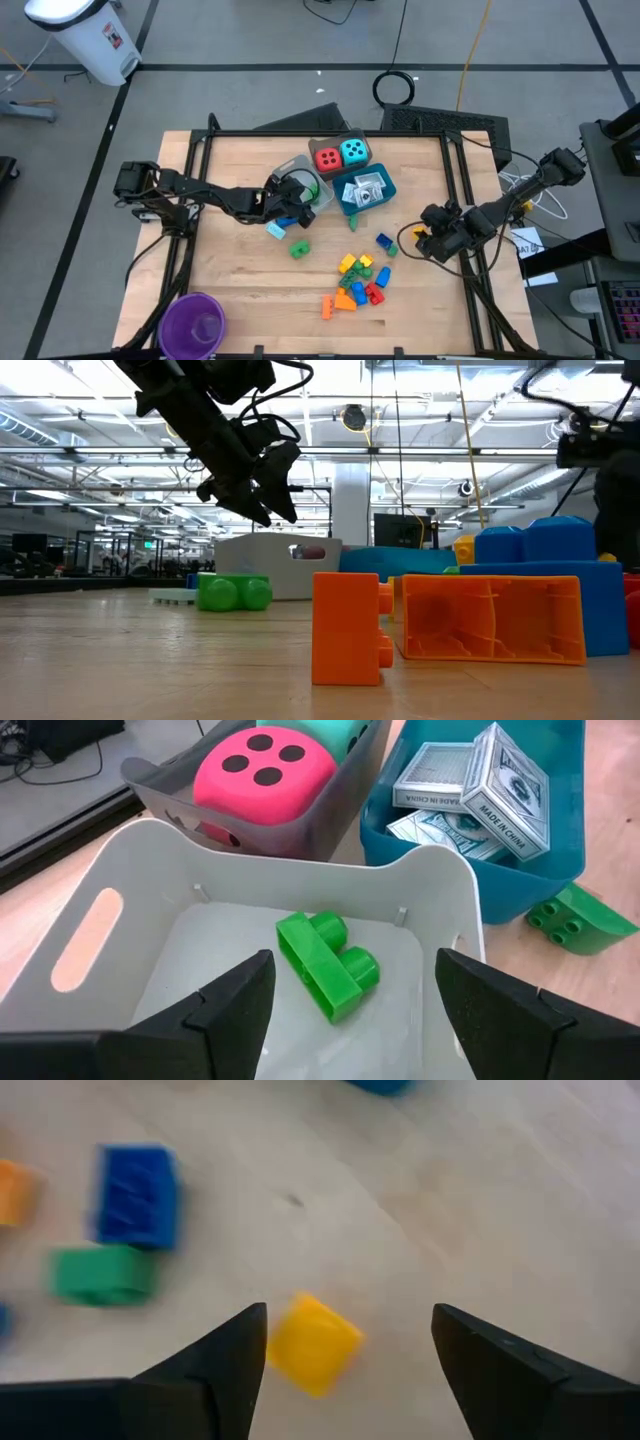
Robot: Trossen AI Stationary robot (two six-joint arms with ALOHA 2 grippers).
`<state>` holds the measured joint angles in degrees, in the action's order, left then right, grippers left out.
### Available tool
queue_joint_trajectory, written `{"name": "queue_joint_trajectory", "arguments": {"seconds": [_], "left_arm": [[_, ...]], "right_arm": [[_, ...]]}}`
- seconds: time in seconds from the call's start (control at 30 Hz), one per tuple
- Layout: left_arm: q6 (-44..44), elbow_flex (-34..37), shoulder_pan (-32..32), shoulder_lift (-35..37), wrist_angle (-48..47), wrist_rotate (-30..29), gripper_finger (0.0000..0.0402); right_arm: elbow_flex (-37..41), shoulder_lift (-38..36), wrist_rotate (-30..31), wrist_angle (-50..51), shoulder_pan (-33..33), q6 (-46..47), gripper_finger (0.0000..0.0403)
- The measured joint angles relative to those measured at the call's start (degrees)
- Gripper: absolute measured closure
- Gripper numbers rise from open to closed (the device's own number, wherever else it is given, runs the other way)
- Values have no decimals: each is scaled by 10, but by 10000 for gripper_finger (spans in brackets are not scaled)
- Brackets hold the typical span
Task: Pick & Place Toys
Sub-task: Put the yellow game piece into the gray bin
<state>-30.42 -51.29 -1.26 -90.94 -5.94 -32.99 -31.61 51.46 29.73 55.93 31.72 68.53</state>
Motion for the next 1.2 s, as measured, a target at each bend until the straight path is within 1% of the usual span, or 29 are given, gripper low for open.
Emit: {"name": "queue_joint_trajectory", "arguments": {"seconds": [0.07,0.23,0.37,0.47,0.6,0.67,0.77,0.87,1.07,1.2], "left_arm": [[1,0,0,0,0,0,121],[1,0,0,0,0,0,121],[1,0,0,0,0,0,121],[1,0,0,0,1,0,121],[1,0,0,0,1,0,121],[-7,0,0,0,1,0,121],[-30,0,0,0,1,3,121],[-33,0,0,0,13,28,121],[-6,0,-2,0,104,102,121],[33,0,-16,-8,190,163,121]], "right_arm": [[13,0,-7,-3,-8,0,149],[31,0,-64,-14,-39,-6,151],[33,0,-90,-17,-56,-7,168],[33,0,-101,-17,-62,-10,196],[33,0,-104,-24,-68,-25,247],[33,0,-105,-42,-72,-51,276],[34,-2,-105,-101,-75,-116,309],[34,-2,-105,-191,-78,-209,325],[34,-2,-105,-398,-78,-395,313],[34,-1,-104,-509,-78,-482,313]]}}
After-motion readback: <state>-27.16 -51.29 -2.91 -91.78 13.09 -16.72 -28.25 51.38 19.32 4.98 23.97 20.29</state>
